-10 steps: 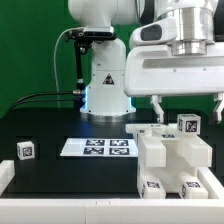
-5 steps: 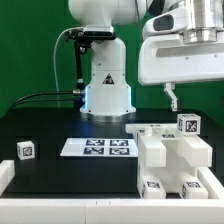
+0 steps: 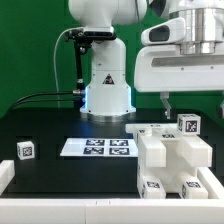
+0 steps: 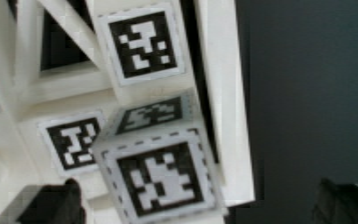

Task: Assemble chair

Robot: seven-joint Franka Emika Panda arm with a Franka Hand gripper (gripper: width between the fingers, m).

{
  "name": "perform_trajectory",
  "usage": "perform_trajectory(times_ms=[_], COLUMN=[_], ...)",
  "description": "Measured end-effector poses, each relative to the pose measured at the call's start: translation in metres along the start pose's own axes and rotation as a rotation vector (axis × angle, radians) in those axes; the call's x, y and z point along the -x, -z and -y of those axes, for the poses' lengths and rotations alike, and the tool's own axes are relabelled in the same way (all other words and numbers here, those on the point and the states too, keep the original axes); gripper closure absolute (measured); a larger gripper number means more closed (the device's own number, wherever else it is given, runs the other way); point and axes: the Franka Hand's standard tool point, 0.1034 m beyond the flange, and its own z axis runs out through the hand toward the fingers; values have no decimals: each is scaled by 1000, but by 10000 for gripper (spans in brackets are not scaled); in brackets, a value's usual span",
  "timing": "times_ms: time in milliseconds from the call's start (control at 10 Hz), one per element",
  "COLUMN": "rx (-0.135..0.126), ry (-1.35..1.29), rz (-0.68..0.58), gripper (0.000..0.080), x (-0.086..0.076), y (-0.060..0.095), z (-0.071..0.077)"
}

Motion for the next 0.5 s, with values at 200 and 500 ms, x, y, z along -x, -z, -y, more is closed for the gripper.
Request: perform_trajectory(times_ms=[200, 500], rx=[1, 4], ry=[53, 119], rz=[-48, -81], gripper=[151, 151], x=[9, 10], y=[-6, -16], z=[2, -2])
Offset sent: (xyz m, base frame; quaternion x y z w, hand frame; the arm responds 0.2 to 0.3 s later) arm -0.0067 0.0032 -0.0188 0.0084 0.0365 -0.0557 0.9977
